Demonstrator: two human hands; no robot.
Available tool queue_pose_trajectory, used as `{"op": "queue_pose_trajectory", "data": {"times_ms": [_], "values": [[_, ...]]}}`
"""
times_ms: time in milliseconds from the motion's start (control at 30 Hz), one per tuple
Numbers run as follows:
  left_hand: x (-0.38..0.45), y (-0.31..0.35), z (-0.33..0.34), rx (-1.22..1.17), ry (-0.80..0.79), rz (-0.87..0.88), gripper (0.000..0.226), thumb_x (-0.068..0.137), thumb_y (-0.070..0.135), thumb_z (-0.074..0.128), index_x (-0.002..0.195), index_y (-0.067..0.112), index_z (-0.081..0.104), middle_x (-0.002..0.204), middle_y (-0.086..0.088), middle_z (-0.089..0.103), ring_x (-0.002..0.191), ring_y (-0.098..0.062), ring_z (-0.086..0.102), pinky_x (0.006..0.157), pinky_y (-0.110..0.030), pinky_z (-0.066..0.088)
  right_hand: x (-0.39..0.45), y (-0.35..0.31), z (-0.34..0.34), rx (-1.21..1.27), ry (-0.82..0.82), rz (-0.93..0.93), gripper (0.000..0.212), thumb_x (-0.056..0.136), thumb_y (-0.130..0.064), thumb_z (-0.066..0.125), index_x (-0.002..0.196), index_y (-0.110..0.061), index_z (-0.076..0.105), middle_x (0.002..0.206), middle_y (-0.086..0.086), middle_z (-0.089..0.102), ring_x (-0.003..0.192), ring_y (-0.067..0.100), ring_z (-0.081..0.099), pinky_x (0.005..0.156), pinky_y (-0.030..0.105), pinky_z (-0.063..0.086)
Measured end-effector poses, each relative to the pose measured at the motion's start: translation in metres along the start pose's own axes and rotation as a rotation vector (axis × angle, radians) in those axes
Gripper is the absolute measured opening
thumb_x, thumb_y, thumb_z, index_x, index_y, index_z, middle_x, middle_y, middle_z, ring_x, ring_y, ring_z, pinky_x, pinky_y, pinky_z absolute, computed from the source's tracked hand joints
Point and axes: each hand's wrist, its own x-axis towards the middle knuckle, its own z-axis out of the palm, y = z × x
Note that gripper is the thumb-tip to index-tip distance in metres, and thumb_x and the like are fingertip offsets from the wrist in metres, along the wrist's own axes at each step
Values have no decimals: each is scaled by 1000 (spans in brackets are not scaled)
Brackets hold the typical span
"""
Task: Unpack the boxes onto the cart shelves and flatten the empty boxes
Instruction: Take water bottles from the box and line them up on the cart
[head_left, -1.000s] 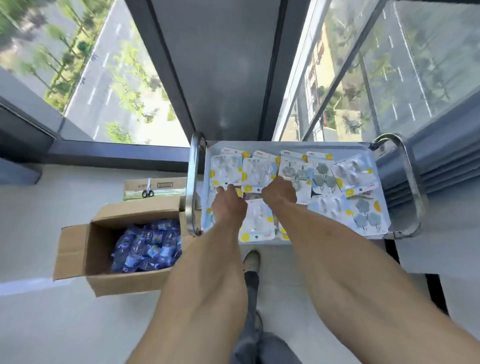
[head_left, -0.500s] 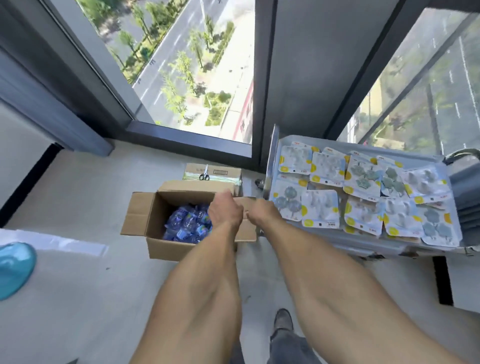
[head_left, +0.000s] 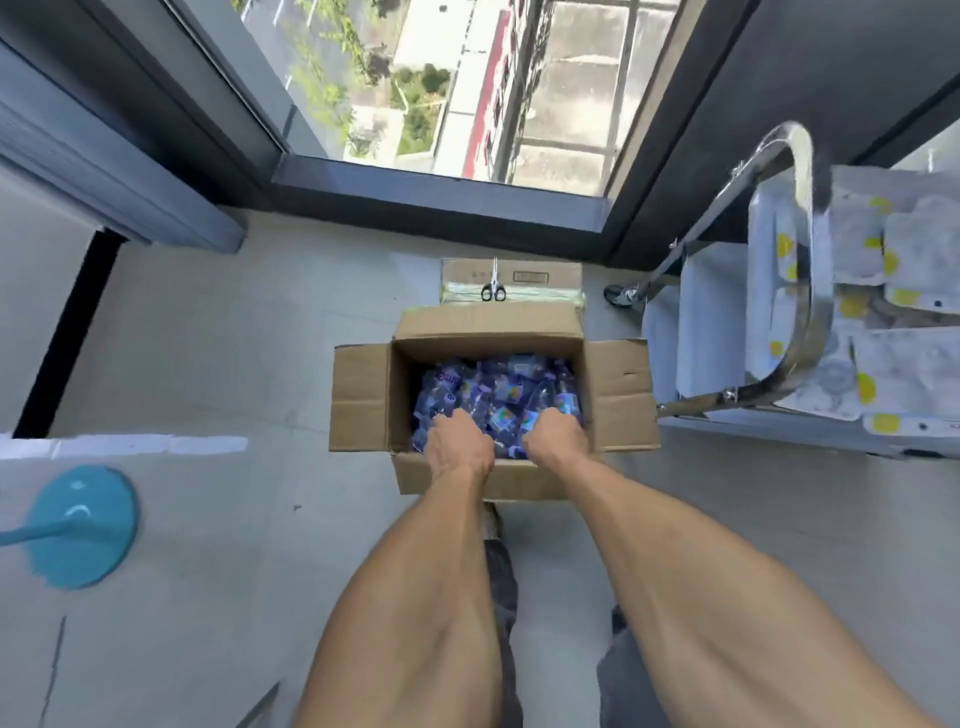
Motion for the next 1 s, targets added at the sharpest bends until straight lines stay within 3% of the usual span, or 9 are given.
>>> {"op": "queue_pose_trajectory", "data": {"times_ms": [233,500,600,733,1000], "values": [[108,-43,111,88,-155,19,28,96,20,48,121,11,57,125,-13,55,114,-30,58,91,-37,47,117,6,125,3,-7,84,29,93,-20,56,116,-3,60,119,18,65,113,34,60,86,32,49],[194,-69,231,167,-202,92,31,94,24,54,122,11,56,126,-13,57,120,-30,52,96,-38,44,212,41,233,-173,-95,52,33,91,-22,56,122,-12,59,123,15,60,119,34,52,97,39,44],[219,-69,237,210,-195,118,31,92,18,52,122,10,54,126,-15,56,119,-32,52,95,-39,44,226,52,235,-199,-92,54,31,88,-19,54,119,-17,60,120,13,62,117,32,54,95,38,47],[235,-62,219,257,-172,143,30,93,15,48,122,10,54,126,-16,54,117,-33,51,94,-41,43,234,59,217,-194,-91,106,31,88,-18,56,118,-10,59,118,16,63,113,35,57,90,38,48],[237,-55,198,286,-188,63,32,95,20,49,126,12,51,130,-16,49,120,-33,49,97,-43,41,242,54,190,-188,-46,79,30,90,-22,53,117,-10,59,118,16,63,112,35,56,90,38,46]]}}
